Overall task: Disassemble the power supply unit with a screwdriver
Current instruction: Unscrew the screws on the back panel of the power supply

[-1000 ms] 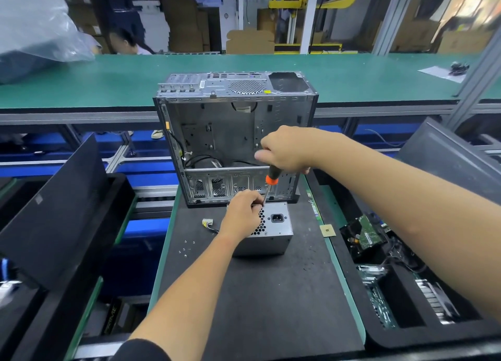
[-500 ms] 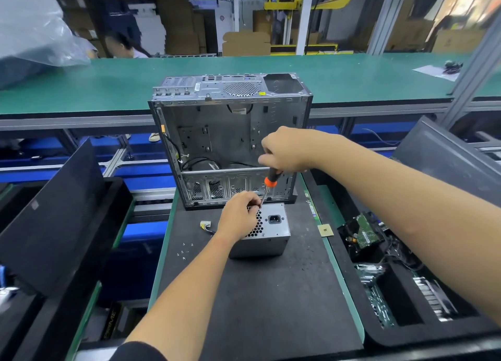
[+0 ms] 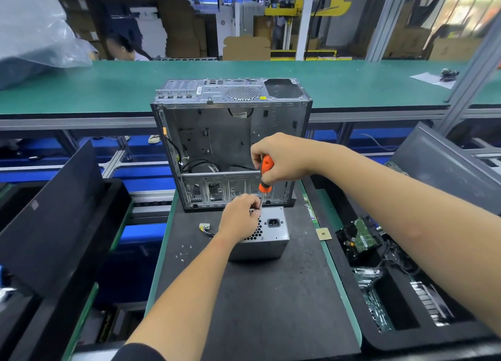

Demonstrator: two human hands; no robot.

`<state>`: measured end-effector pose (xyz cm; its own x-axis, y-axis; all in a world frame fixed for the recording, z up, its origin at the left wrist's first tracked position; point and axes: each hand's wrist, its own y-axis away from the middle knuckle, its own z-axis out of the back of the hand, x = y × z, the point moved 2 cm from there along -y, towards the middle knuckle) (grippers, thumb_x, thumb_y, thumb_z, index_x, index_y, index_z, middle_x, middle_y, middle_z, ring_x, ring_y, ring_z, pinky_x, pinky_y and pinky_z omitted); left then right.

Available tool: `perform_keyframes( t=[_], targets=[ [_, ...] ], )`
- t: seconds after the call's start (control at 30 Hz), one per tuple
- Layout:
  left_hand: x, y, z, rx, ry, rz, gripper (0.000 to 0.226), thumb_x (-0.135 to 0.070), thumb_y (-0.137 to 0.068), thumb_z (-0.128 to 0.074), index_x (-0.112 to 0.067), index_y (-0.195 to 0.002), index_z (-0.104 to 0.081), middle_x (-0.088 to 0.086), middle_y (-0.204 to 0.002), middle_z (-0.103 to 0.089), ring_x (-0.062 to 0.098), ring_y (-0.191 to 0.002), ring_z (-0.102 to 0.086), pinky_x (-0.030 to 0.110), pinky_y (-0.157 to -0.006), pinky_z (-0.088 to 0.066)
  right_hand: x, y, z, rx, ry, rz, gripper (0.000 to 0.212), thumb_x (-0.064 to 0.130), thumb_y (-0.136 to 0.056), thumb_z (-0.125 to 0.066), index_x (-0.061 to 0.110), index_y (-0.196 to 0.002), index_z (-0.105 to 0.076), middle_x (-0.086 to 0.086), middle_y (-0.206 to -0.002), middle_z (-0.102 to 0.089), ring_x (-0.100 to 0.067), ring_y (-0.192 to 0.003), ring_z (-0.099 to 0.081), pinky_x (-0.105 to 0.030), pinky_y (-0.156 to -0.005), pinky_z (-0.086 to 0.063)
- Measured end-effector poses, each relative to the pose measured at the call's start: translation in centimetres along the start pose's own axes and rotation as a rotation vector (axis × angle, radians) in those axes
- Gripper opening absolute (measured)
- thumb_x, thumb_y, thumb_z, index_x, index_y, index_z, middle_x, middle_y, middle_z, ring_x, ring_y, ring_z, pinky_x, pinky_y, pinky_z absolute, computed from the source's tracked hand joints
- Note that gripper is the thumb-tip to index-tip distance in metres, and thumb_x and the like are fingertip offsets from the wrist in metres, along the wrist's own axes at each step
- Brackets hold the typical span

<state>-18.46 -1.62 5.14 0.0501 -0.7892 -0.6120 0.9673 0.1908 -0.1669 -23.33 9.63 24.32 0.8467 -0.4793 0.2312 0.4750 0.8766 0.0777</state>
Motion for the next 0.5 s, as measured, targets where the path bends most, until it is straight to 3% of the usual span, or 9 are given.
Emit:
perform_keyframes(
  t=[0.37, 0.5],
  targets=[
    [-0.51, -0.66, 0.23, 0.062, -0.015, 0.037, 0.013, -0.009, -0.082, -0.051, -0.021, -0.079, -0.049, -0.008, -0.087, -0.053, 0.020, -0.090, -0.049, 0.034, -0.082, -0.039, -0.69, 0.13, -0.12, -0.007, 0.004, -0.023, 0.019, 0.023, -0.076, -0.073, 0.022, -0.084, -0.055, 0.011, -0.082, -0.054, -0.007, -0.073, -0.049, -0.030, -0.061, -0.043],
    [-0.44, -0.96, 0.55, 0.116, 0.032, 0.026, 0.013, -0.006, -0.083, -0.052, -0.018, -0.078, -0.050, -0.004, -0.087, -0.054, 0.022, -0.090, -0.050, 0.033, -0.082, -0.042, -0.85, 0.29, -0.24, -0.046, 0.008, -0.042, 0.018, 0.024, -0.075, -0.072, 0.020, -0.082, -0.057, 0.011, -0.079, -0.053, -0.006, -0.069, -0.049, -0.025, -0.054, -0.036]
  ],
)
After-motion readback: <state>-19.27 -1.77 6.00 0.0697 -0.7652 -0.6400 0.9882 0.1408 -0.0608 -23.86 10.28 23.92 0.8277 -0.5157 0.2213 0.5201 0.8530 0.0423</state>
